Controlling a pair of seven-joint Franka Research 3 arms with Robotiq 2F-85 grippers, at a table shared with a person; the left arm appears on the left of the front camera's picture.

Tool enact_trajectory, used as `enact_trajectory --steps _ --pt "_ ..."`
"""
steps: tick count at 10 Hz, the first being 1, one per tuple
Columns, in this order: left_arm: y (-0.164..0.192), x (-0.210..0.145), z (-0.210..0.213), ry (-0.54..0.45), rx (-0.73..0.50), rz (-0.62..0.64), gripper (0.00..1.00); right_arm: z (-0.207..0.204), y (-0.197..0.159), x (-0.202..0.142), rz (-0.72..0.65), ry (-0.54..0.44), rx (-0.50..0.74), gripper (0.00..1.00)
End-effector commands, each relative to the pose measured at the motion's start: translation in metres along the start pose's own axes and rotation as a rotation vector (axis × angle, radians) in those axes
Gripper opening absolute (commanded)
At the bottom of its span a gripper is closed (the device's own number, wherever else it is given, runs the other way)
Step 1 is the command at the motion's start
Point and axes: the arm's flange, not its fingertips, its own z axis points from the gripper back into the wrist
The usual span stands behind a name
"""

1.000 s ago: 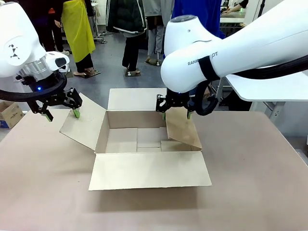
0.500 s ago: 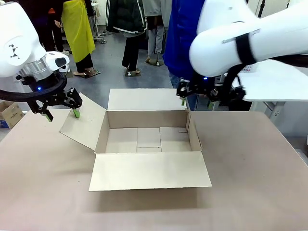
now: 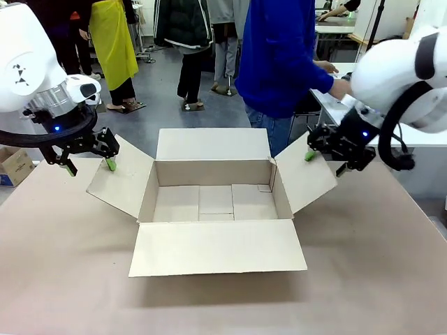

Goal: Pack the gift set into the box.
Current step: Place both hands on the side flaps of the Package Box and spread them outward.

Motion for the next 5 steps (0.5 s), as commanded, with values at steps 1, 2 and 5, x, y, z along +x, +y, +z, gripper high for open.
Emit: enact_trajectory --steps 1,2,5 --pt "0.0000 -0.0003 0.0013 -0.008 0.020 0.013 1.00 0.0082 0.0221 -0.0008 -0.001 -0.015 -0.078 1.00" --pt "0.0000 -0.0003 0.0013 -0.008 0.020 0.013 1.00 0.0082 0.0221 -0.0008 -0.001 -0.015 -0.078 1.00" --pt "0.0000 -0.0003 0.0013 -0.008 0.020 0.013 1.00 0.0082 0.0221 -0.0008 -0.001 -0.015 -0.078 1.00"
